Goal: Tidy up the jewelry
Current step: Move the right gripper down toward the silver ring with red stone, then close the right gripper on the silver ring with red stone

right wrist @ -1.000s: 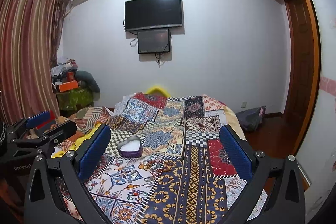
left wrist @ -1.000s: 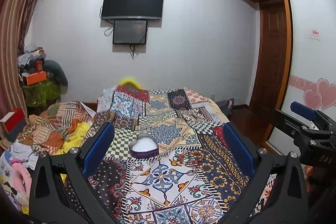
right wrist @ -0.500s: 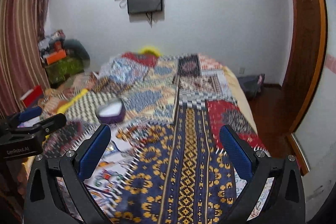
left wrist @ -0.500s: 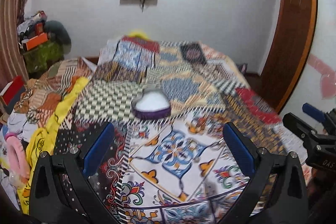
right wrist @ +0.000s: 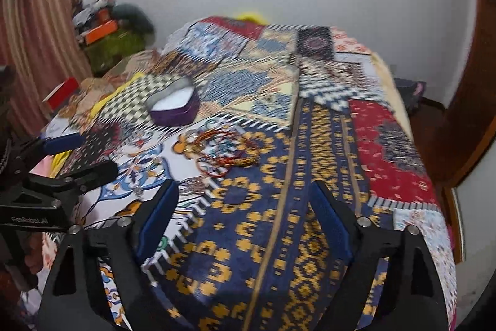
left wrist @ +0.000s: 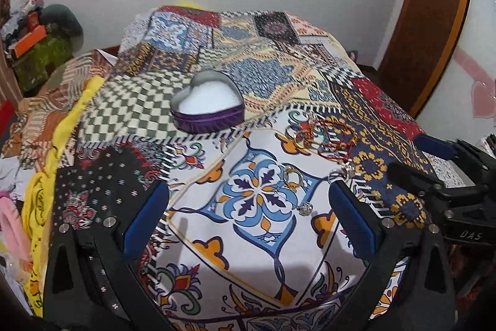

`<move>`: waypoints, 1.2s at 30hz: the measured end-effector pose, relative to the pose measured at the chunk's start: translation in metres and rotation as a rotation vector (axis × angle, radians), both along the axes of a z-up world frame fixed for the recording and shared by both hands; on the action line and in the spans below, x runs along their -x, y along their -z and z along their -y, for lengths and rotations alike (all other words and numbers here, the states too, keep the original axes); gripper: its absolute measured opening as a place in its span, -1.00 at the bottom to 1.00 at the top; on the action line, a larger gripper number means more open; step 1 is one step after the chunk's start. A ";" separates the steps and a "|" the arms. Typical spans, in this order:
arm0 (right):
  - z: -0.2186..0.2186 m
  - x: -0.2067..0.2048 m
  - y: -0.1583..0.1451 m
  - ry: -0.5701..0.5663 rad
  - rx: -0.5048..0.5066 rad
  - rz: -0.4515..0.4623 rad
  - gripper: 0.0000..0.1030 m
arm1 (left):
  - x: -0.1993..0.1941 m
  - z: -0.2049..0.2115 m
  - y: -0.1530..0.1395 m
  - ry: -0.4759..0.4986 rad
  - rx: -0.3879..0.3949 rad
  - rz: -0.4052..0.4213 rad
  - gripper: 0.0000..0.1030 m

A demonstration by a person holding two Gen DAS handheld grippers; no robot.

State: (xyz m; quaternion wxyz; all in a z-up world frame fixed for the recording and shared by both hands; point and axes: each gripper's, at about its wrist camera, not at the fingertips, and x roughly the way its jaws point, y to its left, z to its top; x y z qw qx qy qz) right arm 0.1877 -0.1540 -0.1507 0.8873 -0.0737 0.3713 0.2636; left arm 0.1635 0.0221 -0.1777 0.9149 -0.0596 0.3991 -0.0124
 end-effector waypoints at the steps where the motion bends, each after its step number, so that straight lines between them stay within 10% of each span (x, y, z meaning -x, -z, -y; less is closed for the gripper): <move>1: -0.004 -0.002 0.002 -0.022 0.002 -0.014 0.38 | -0.002 0.000 0.002 0.010 0.008 -0.011 1.00; 23: -0.044 -0.018 0.025 -0.205 0.072 -0.125 -0.46 | -0.006 0.012 0.016 0.181 0.088 -0.124 -0.32; 36: -0.036 -0.014 0.023 -0.195 0.032 -0.128 -0.46 | -0.008 0.029 0.019 0.218 0.054 -0.115 -0.81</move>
